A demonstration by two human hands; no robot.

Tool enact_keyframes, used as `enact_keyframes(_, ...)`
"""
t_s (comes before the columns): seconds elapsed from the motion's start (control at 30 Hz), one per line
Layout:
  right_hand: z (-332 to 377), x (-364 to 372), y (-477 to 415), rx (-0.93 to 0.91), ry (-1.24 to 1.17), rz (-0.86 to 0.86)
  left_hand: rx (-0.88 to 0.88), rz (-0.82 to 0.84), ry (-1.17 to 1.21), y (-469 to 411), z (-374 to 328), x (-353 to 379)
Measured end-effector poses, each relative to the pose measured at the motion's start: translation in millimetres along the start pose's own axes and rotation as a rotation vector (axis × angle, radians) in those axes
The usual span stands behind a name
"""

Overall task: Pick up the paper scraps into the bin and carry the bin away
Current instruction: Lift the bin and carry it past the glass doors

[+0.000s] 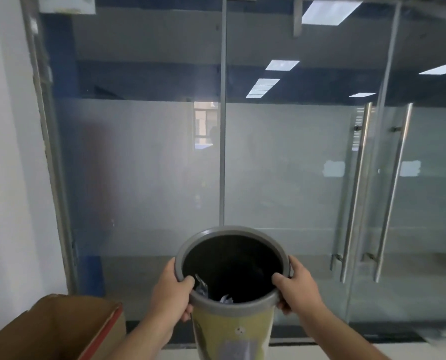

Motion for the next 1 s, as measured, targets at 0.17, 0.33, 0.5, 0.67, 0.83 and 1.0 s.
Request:
enact_keyframes(0.17, 0, 2, 1, 0.011, -0.032, 0.004, -0.022, 0.031, 0.026, -2, 2, -2)
enact_keyframes(0.33, -1, 7, 5, 0.007, -0.044, 0.0, -0.004, 0.067, 0.031, 1, 5, -6)
enact_keyframes(0.5, -4, 10, 3, 0.025, -0.05, -0.02, 0.025, 0.083, 0.017, -2, 1, -9)
enact_keyframes(0.67, -4, 12, 6, 0.024, -0.064, -0.026, 0.045, 0.119, 0.005, -10, 2, -8)
enact_keyframes(0.83, -17, 0, 8, 0.059, -0.076, -0.099, 0.058, 0.172, -0.008, -21, 8, 14)
enact_keyframes(1.0, -57, -43, 6, 0.146, -0.068, -0.205, 0.1, 0.25, -0.03, -24, 11, 76)
Point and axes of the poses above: each hand's wrist, its own y-axis away from the middle knuckle, its own x-axis out of the palm, z = x × y, the point moved 4 cm from there along -y, towards the middle knuckle, and after that the axes turned 1 degree about y, right-handed, at the moved point
